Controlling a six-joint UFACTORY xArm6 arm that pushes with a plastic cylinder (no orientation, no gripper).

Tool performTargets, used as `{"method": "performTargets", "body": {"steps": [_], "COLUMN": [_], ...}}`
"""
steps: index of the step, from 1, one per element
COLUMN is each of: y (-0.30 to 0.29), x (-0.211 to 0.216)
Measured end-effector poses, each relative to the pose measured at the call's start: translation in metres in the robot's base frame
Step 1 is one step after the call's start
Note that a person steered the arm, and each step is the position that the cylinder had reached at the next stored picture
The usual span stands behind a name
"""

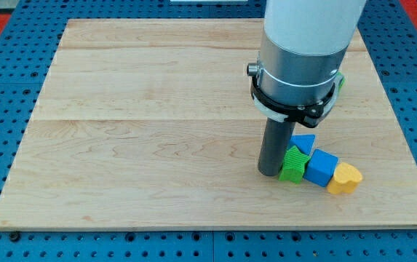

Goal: Move the red circle to the top center of the board

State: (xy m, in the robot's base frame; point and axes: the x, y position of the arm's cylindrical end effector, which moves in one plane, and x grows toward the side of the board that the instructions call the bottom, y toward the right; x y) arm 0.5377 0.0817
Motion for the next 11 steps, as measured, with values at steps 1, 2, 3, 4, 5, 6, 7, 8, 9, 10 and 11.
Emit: {"method": "performTargets", "body": {"steps": [1,2,3,4,5,6,7,8,9,10,11], "y": [-0.014,-0.006,0.096,0.191,0.190,0.123,0.144,0.080,0.064,0.067,0.026], "x": [0.046,0.076,0.076,0.035,-0.044,-0.090,-0.091,-0.114,-0.143,-0.173,-0.200]}}
